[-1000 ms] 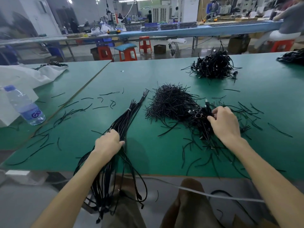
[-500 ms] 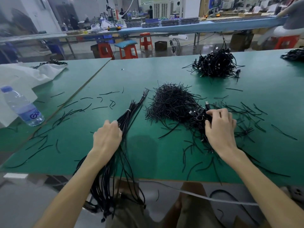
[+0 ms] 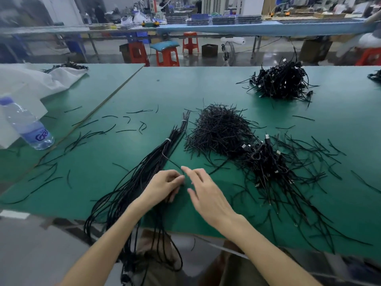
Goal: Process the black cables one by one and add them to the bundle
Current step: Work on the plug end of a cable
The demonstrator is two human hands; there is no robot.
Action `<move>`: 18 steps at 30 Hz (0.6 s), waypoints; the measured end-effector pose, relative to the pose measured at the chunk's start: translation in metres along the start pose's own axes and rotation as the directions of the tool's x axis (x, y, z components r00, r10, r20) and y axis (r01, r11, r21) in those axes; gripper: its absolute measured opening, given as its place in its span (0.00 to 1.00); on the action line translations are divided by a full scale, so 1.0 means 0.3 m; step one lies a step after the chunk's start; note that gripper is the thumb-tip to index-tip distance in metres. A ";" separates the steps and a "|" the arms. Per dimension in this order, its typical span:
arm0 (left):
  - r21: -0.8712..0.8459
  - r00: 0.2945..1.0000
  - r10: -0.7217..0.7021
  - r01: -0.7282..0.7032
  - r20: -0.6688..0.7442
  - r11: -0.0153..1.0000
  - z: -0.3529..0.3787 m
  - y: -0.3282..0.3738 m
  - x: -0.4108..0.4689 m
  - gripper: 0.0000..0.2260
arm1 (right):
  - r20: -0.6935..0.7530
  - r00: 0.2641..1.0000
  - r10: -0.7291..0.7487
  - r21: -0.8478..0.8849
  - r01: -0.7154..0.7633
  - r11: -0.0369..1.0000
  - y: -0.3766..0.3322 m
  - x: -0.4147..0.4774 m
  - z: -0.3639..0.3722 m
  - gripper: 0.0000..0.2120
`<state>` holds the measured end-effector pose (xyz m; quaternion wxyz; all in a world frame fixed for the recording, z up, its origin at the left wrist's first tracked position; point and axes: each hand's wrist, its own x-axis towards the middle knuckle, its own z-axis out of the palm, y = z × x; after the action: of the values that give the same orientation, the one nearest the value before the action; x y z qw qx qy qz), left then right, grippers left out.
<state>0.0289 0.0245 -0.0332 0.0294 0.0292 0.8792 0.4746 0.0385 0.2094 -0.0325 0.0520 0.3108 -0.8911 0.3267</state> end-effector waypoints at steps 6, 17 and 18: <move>-0.100 0.993 0.013 -0.024 -0.114 0.995 0.015 -0.040 -0.014 0.10 | -0.031 0.999 -0.045 -0.163 0.039 0.986 -0.015 0.009 0.118 0.28; -0.127 1.000 -0.011 0.013 0.021 0.992 0.008 -0.026 -0.017 0.10 | -0.040 0.999 0.030 -0.128 -0.035 0.991 0.010 0.029 0.131 0.26; -0.127 0.999 -0.012 0.017 0.035 0.992 0.006 -0.027 -0.019 0.11 | -0.037 0.999 0.031 -0.131 -0.036 0.991 0.010 0.028 0.131 0.26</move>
<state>0.0345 0.0211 -0.0408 0.0498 0.0290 0.8466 0.5290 0.0344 0.1827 -0.0624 0.0825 0.2858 -0.9148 0.2732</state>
